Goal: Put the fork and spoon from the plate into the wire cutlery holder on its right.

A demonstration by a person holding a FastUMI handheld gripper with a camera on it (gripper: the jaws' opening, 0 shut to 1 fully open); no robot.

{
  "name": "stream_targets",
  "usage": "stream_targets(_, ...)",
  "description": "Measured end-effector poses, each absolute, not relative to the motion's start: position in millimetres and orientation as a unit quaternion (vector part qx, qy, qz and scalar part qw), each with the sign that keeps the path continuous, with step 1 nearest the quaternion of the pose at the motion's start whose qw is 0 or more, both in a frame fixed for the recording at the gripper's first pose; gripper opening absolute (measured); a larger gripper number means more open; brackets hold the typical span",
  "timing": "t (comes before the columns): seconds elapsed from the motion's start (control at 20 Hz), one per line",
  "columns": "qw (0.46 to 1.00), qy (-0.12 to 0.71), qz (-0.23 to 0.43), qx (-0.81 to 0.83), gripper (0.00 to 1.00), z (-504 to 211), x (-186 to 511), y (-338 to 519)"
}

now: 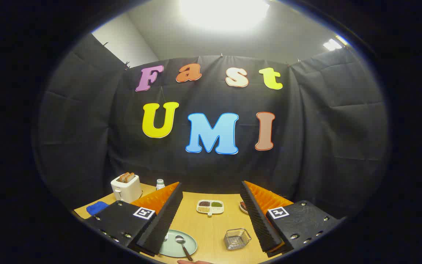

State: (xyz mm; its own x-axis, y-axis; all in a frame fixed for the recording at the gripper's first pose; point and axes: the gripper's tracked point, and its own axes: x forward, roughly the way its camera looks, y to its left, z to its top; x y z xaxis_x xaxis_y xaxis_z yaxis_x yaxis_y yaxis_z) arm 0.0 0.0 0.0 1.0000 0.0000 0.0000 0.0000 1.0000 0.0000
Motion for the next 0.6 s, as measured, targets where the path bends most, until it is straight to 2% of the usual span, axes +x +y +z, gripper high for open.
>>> stream_targets(0.6,1.0,0.023,0.006,0.016,0.96,-7,1,-8)
